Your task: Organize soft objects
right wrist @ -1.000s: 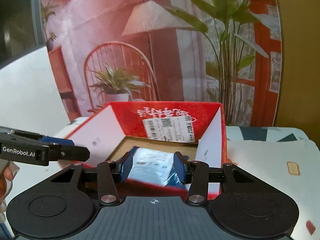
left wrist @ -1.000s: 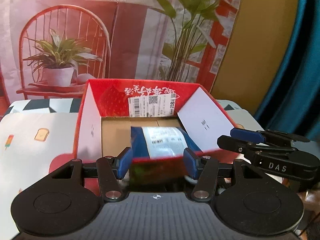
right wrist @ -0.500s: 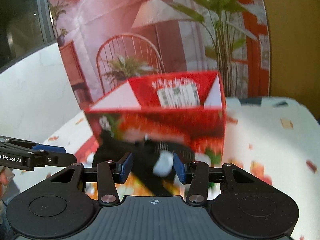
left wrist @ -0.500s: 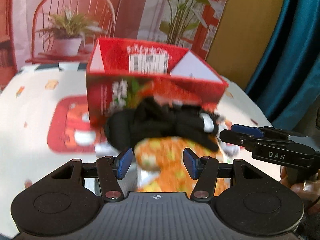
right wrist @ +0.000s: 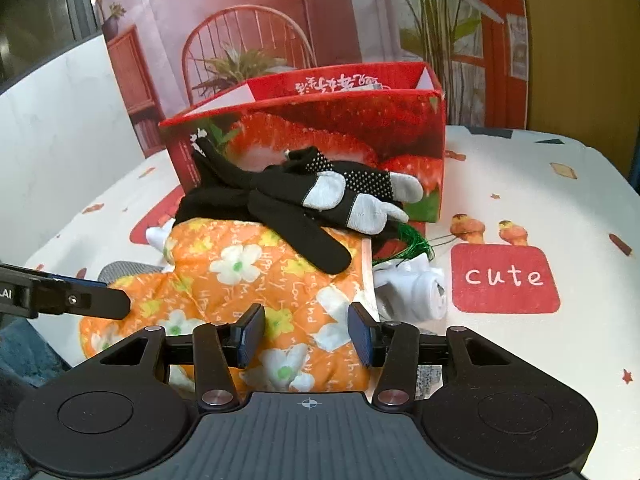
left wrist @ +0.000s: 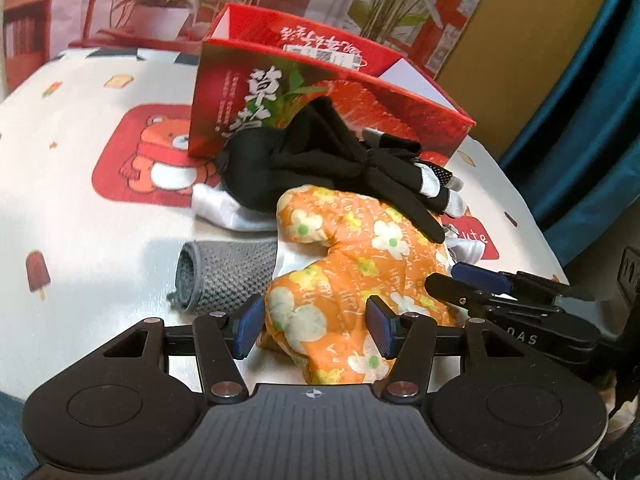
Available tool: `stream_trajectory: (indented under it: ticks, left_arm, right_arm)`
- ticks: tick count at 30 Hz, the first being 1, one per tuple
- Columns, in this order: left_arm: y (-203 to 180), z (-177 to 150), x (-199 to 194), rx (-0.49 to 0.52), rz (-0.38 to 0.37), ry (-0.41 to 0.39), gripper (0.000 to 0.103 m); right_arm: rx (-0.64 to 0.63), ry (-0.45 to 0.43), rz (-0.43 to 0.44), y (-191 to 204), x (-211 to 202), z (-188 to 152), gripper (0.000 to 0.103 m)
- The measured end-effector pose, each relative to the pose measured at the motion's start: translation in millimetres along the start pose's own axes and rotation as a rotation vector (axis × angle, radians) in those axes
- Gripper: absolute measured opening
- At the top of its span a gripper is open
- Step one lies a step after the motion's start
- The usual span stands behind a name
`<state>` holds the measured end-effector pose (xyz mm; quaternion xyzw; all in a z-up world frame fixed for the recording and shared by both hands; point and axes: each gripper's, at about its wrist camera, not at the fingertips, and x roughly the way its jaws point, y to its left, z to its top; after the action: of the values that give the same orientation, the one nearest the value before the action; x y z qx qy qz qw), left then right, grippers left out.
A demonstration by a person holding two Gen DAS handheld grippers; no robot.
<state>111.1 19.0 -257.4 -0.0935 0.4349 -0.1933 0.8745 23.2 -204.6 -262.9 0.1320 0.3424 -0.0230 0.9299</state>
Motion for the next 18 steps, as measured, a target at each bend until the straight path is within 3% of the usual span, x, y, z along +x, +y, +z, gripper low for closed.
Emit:
stream_trajectory:
  ticks: [7,15,18]
  left_arm:
    - [10.0,-5.5,1.8,-0.06,-0.017,0.02,0.058]
    - [1.2,-8.1,11.3,-0.011,-0.015,0.026,0.057]
    - [4.2,-9.0,13.0,-0.007,0.017,0.014,0.036]
  right_arm:
    - [0.023,0.018,0.018,-5.6,7.4,-2.2,0.045]
    - [0.023,0.019,0.018,-6.1,9.4,-3.2,0.045]
    - [0.019,0.017,0.016,-5.2,9.3,-3.5,0.045]
